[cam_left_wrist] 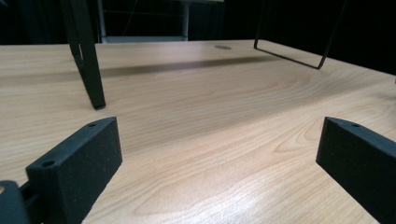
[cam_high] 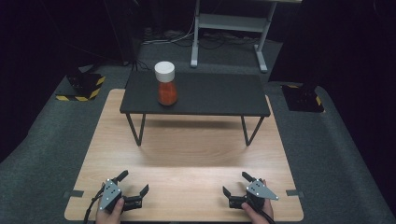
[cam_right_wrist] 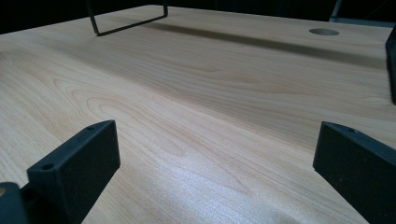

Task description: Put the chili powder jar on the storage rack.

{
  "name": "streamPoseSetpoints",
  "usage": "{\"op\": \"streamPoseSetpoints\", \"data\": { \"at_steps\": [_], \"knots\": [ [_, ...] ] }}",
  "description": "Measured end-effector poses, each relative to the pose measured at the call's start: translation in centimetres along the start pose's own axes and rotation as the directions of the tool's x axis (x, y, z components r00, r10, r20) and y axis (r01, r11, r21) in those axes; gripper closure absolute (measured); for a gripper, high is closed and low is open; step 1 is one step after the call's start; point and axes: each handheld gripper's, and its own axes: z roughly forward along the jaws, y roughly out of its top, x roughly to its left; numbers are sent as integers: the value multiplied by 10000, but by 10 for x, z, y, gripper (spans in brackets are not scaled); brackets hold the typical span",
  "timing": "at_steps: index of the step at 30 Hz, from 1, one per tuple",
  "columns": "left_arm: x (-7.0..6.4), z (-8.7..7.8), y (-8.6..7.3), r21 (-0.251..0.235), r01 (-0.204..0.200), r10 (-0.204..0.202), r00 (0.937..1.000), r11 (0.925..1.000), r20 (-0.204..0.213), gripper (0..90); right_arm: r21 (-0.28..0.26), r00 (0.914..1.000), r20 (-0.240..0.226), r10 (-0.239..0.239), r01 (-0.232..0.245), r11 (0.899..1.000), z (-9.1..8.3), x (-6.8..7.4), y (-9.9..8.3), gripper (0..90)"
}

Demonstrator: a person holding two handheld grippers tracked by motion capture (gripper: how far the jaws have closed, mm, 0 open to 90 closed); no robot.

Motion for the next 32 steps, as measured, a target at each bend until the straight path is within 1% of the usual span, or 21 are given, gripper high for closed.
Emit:
{"op": "streamPoseSetpoints", "data": {
  "at_steps": [6,9,10,12,14,18,22,32],
  "knots": [
    [1,1,1,270,60,-64,9999,9996,142,5,-3,10000,-13,10,-10,10000,0,0,0,4],
    [0,3,0,365,3,-10,9998,9993,179,4,-4,10000,-24,5,-5,10000,0,0,0,4],
    [-1,4,0,375,-60,53,9998,9993,179,4,0,10000,-29,5,-5,10000,1,-1,0,4],
    [-2,5,1,460,-397,383,9988,9982,308,5,12,10000,-40,13,-13,10000,1,-1,0,4],
    [-2,6,3,561,-539,517,9979,9970,400,5,16,10000,-50,6,-6,10000,2,-1,1,4],
    [-2,6,3,526,-311,296,9991,9981,297,5,41,10000,-42,19,-19,10000,2,-1,1,4],
    [-1,6,2,524,-349,331,9989,9980,342,5,58,10000,-36,25,-25,10000,3,-1,2,4],
    [0,7,4,634,-268,245,9990,9976,372,4,14,10000,-35,50,-50,10000,2,-1,1,4]
  ]
}}
